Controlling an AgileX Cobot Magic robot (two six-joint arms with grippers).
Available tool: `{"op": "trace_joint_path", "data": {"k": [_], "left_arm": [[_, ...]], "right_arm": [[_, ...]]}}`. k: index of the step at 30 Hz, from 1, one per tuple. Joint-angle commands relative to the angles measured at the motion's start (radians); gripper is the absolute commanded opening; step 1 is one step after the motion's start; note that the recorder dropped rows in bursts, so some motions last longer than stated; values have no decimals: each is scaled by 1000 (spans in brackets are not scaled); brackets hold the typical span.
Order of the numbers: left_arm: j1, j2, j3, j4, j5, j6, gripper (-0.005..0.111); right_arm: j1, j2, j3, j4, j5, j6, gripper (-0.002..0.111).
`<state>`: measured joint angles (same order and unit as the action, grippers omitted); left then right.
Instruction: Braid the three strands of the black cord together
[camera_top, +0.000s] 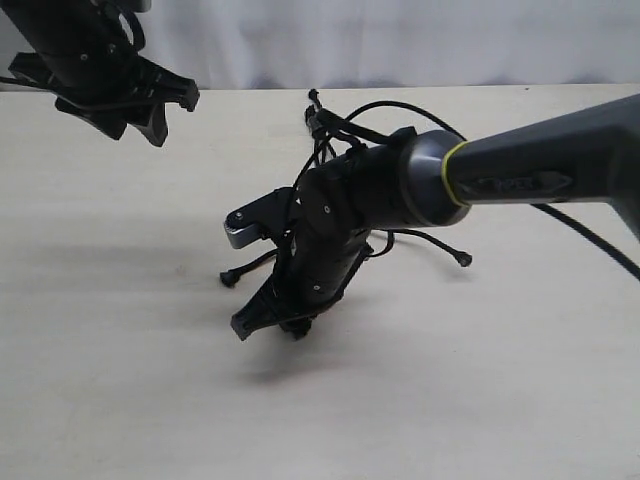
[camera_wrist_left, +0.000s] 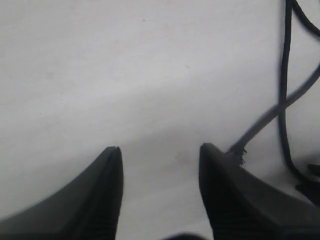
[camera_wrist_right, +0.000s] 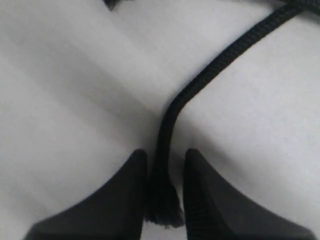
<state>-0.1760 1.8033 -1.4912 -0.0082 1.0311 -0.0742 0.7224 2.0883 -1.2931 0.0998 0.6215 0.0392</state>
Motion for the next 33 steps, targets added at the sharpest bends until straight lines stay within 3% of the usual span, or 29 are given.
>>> {"op": "trace_joint_path", "data": {"k": [1, 8, 11, 15, 20, 29, 33], "left_arm": [[0, -8, 2, -9, -9, 4, 46], [0, -8, 53, -50, -72, 4, 46], [-11, -8, 181, -123, -191, 4, 46], [-73, 2, 362, -181, -409, -2, 45], [-165, 24, 455, -250, -605, -2, 45], [-260, 93, 459, -258, -739, -2, 1], [-260, 116, 459, -258, -754, -2, 0]], "right_arm": [[2, 8, 2, -7, 37, -39, 4], [-94, -92, 2, -118, 64, -51, 4], [-159, -112, 2, -135, 64, -73, 4], [-221, -114, 2, -135, 52, -115, 4], [-268, -114, 2, -133, -7, -130, 4], [-284, -114, 2, -142, -94, -160, 4], [-287, -114, 2, -142, -114, -160, 4]]}}
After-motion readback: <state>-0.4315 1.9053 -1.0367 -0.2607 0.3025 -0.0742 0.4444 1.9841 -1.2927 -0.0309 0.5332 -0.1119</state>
